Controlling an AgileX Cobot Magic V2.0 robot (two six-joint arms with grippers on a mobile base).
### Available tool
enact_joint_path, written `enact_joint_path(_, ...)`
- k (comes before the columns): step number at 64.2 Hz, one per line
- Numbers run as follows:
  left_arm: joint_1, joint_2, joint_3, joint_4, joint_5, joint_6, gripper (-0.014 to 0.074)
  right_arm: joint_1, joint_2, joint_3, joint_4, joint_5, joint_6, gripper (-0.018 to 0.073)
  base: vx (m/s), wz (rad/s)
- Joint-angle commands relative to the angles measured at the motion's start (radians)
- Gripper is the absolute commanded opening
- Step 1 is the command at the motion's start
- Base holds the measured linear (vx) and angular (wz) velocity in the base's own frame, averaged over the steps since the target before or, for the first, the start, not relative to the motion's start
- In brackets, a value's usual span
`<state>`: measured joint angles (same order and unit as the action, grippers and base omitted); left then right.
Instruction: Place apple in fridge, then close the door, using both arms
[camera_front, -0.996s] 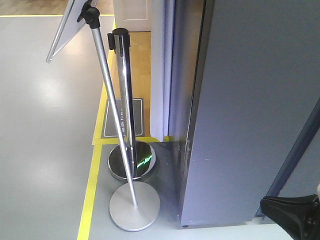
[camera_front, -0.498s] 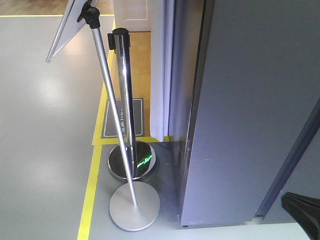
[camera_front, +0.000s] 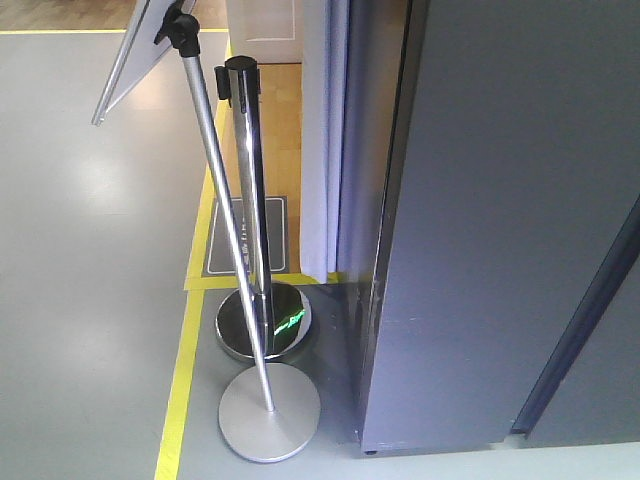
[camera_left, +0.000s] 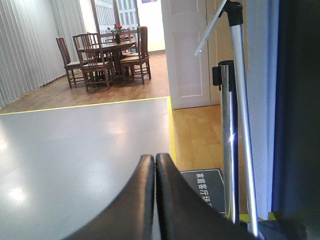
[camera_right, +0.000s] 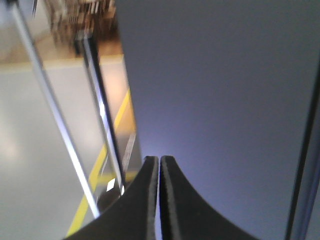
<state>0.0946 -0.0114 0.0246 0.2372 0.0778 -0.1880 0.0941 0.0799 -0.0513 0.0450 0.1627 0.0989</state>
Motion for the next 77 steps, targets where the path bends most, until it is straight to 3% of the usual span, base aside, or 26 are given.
enact_joint_path(1,-0.001,-0.016,0.029,-0.009,-0.069,-0.010,-0.0006,-0.025,-0.020,0.031,-0.061,-0.188,0.076,-0.0002,0.00,0.00)
enact_joint_path(6,-0.001,-0.016,0.029,-0.009,-0.069,-0.010,-0.0006,-0.036,-0.040,0.084,-0.063,-0.288,0.080,-0.0002,0.00,0.00)
enact_joint_path(31,-0.001,-0.016,0.029,-0.009,-0.069,-0.010,-0.0006,-0.106,-0.064,0.079,-0.067,-0.297,0.057,-0.0002,0.00,0.00)
enact_joint_path(77,-0.001,-0.016,0.029,-0.009,-0.069,-0.010,-0.0006,-0.105,-0.064,0.078,-0.067,-0.300,0.059,-0.0002,0.00,0.00)
